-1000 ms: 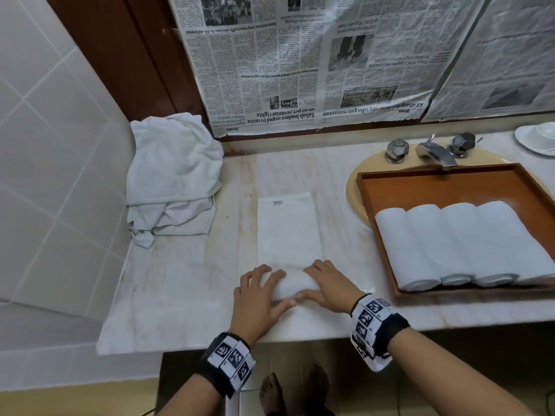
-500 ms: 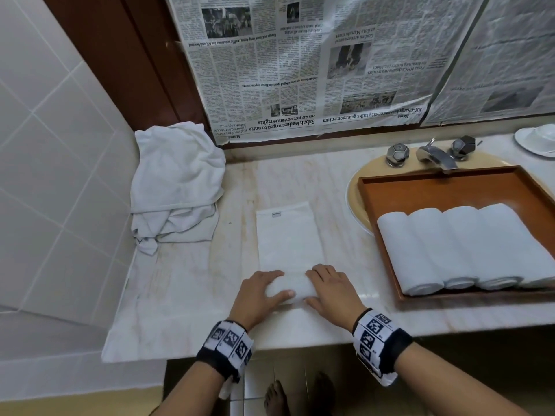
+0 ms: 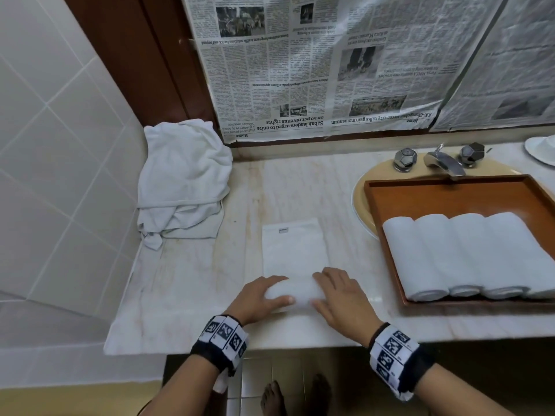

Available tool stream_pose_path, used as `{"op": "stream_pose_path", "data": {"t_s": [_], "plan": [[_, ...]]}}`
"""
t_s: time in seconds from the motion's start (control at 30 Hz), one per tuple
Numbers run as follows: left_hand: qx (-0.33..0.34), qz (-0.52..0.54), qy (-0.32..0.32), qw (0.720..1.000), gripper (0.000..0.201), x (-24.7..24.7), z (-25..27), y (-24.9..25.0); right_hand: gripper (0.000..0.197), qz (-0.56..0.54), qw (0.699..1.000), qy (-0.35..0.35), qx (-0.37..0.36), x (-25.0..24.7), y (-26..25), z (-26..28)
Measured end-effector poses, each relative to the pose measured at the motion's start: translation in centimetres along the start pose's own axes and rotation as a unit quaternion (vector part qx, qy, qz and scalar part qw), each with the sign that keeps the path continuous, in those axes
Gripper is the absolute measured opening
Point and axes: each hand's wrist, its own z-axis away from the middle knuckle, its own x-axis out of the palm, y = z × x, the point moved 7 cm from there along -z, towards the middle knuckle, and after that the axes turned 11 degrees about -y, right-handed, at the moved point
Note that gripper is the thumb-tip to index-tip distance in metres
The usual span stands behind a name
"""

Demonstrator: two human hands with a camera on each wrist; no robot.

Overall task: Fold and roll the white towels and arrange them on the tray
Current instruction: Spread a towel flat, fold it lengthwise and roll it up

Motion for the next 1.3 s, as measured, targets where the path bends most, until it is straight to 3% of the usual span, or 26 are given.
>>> {"op": "stream_pose_path", "data": {"t_s": [0.1, 0.27, 0.33, 0.43, 0.5, 0.6, 0.67, 0.77, 0.83, 0.9, 0.97, 1.03, 1.1, 1.2, 1.23, 1.3], "plan": [[-0.017, 0.008, 0.032, 0.999, 0.061, 0.0, 0.0, 0.4, 0.077, 0.043, 0.999, -0.019, -0.011, 1.2, -0.3, -0.4], [-0.024, -0.146, 0.158, 0.976, 0.078, 1.5, 2.0, 1.2, 0.066, -0.077, 0.992, -0.102, 0.002, 0.8, 1.3, -3.1], [-0.027, -0.179, 0.165, 0.969, 0.078, 2.2, 2.1, 1.4, 0.064, -0.131, 0.977, -0.170, 0.015, 0.4, 1.8, -3.9], [-0.037, -0.137, 0.116, 0.983, 0.076, 1.8, 1.2, 0.9, 0.062, -0.152, 0.959, -0.236, 0.029, 0.1, 1.8, -4.0], [-0.031, -0.059, 0.059, 0.996, 0.076, 0.9, 0.1, 0.5, 0.068, -0.141, 0.967, -0.208, 0.037, 0.1, 1.9, -3.3], [-0.038, 0.017, -0.018, 0.999, 0.074, -0.7, -1.0, 0.0, 0.069, -0.053, 0.996, -0.067, 0.004, -0.5, 1.0, -1.6], [-0.053, 0.058, -0.053, 0.995, 0.078, -1.0, -1.1, -0.3, 0.069, -0.006, 0.999, -0.033, -0.024, 0.0, 0.2, -1.2], [-0.076, 0.001, -0.043, 0.996, 0.082, -0.6, -0.7, -0.1, 0.067, -0.011, 0.998, -0.056, -0.020, 0.4, 0.4, -2.2], [-0.096, -0.126, 0.016, 0.987, 0.090, -0.3, 0.4, 0.7, 0.064, -0.059, 0.992, -0.114, -0.001, 0.3, 1.1, -3.2], [-0.074, -0.210, 0.086, 0.971, 0.089, 0.3, 1.3, 2.1, 0.066, -0.126, 0.976, -0.174, 0.018, -0.2, 1.9, -4.1], [-0.049, -0.230, 0.114, 0.965, 0.083, 0.9, 1.8, 2.8, 0.066, -0.171, 0.960, -0.220, 0.018, -0.5, 2.1, -4.4], [-0.047, -0.205, 0.097, 0.973, 0.078, 0.9, 1.6, 2.4, 0.063, -0.227, 0.945, -0.235, 0.026, -0.4, 2.4, -4.0], [-0.062, -0.146, 0.042, 0.986, 0.078, 0.4, 0.8, 1.3, 0.074, -0.223, 0.954, -0.196, 0.040, -0.6, 2.5, -3.2], [-0.073, -0.079, -0.022, 0.994, 0.081, -1.1, -0.6, 0.5, 0.072, -0.042, 0.998, -0.040, -0.010, -0.9, 1.0, -1.8], [-0.068, -0.062, -0.034, 0.995, 0.078, -1.5, -0.8, 0.7, 0.070, 0.003, 0.999, -0.015, -0.031, -0.7, 0.2, -1.6], [-0.060, -0.032, -0.052, 0.996, 0.069, -1.9, -0.9, 1.3, 0.073, 0.037, 0.998, -0.033, -0.031, 0.0, -0.3, -2.2]]}}
